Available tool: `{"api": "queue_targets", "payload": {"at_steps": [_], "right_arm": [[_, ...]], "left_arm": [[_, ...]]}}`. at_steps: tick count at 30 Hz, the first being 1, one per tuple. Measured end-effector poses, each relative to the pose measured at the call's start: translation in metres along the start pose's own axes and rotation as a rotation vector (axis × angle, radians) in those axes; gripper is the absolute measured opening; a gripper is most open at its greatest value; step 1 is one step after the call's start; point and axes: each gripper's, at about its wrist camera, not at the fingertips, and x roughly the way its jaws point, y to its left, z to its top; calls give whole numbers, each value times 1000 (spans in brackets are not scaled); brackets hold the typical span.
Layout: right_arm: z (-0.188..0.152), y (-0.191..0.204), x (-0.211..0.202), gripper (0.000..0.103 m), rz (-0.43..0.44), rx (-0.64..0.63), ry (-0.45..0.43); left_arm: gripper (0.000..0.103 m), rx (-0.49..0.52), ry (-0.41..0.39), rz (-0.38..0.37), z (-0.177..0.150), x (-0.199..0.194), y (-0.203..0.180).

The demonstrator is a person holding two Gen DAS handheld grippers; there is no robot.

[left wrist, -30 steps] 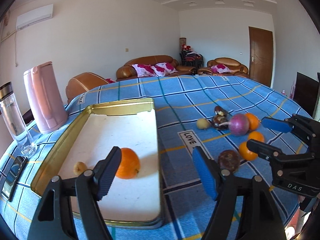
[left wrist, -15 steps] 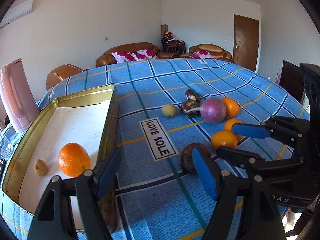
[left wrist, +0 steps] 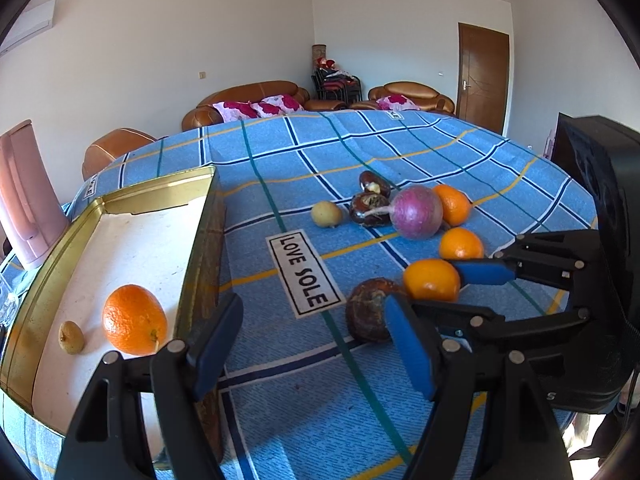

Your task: Organize fruits

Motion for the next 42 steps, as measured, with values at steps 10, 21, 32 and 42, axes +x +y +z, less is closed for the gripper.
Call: {"api": "queue_targets", "payload": {"at_steps": [10,21,32,42], "right_arm": [[-9,-15,-33,38,-67,120,-200],[-9,-22,-37,38,-72,171,-232],[-9,-23,-33,38,-60,170,-207],[-9,-19,-32,38,-60,150,-209]], "left_arm": [[76,20,5,-25,2,2,-10],[73,8,103,-89,12,27,-15],[42,-17,174,-165,13,42,-13],[42,-98,86,-152,13,27,4]]}}
